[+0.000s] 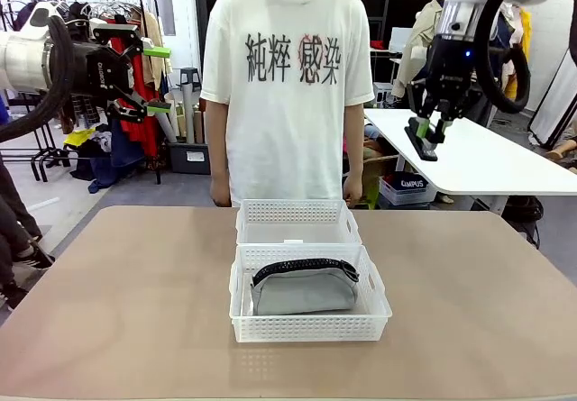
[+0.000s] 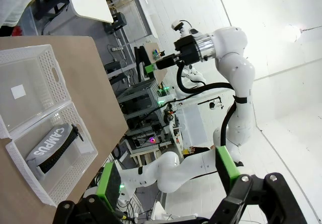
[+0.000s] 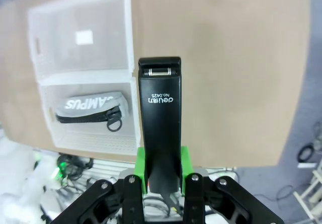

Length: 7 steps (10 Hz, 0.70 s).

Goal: Distribute items into two baskets.
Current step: Pick up the Stapler that the person points to.

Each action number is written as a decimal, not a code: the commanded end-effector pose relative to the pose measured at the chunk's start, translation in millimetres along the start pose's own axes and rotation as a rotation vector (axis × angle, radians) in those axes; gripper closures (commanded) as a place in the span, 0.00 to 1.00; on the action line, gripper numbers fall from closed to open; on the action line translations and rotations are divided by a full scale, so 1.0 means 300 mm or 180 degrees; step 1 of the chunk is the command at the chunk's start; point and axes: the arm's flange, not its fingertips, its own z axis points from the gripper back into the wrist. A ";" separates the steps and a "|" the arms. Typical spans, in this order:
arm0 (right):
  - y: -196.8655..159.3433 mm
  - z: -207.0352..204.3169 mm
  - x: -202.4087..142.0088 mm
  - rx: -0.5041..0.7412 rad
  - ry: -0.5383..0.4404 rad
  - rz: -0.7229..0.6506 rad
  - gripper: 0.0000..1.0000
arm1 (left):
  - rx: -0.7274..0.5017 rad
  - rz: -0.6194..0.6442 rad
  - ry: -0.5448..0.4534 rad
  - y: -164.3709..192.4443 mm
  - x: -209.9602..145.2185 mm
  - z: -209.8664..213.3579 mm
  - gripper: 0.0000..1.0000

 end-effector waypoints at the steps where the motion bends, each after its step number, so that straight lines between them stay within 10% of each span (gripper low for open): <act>1: 0.030 0.082 0.005 -0.0055 -0.0160 -0.0138 1.00 | -0.0053 -0.0001 0.0006 -0.006 -0.004 0.006 0.00; 7: 0.017 0.150 -0.014 0.0015 -0.0288 -0.0090 1.00 | -0.0053 -0.0001 0.0006 -0.006 -0.004 0.006 0.00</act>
